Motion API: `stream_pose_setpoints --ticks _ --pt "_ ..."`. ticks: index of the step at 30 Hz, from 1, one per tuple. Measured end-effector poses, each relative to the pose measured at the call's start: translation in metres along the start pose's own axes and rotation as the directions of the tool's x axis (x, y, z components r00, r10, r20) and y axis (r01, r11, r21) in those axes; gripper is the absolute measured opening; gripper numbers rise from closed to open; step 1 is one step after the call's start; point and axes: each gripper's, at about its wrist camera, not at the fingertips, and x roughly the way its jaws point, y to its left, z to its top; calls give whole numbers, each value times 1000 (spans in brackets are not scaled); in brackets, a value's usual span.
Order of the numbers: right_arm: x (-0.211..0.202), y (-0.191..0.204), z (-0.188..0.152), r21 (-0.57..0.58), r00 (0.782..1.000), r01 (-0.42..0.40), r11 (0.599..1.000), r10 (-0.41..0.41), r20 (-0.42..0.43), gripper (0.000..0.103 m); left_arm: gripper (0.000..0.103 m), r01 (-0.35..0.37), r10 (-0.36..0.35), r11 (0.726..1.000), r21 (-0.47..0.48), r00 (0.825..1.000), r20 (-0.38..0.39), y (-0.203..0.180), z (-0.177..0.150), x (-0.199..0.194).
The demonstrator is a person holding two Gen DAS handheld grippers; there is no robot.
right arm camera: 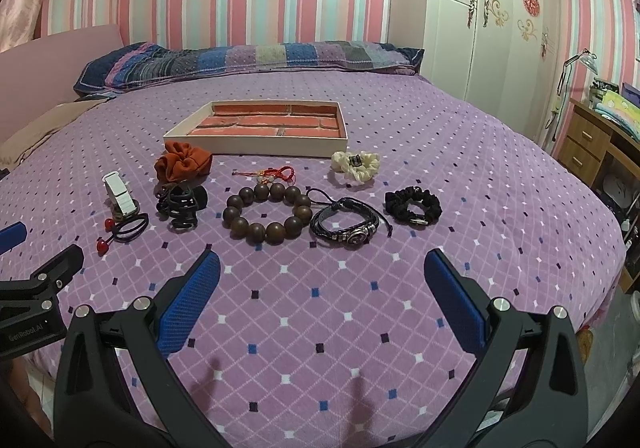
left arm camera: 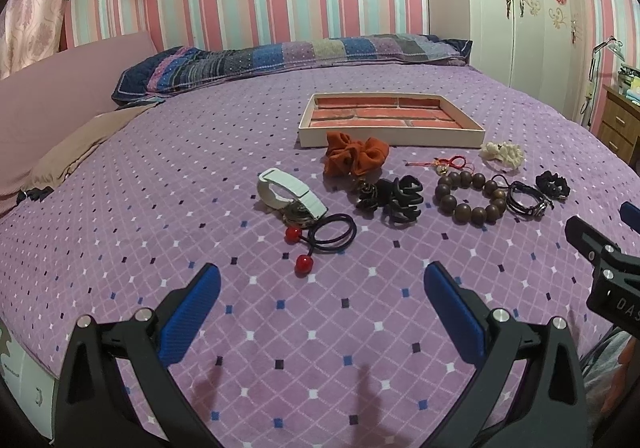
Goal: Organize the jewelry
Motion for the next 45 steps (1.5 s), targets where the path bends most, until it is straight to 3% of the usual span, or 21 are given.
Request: stream_pose_setpoints --ticks 45 --pt "4 -2 -4 2 1000 16 1000 -16 -18 99 99 5 -6 1000 -20 1000 -25 7 -4 9"
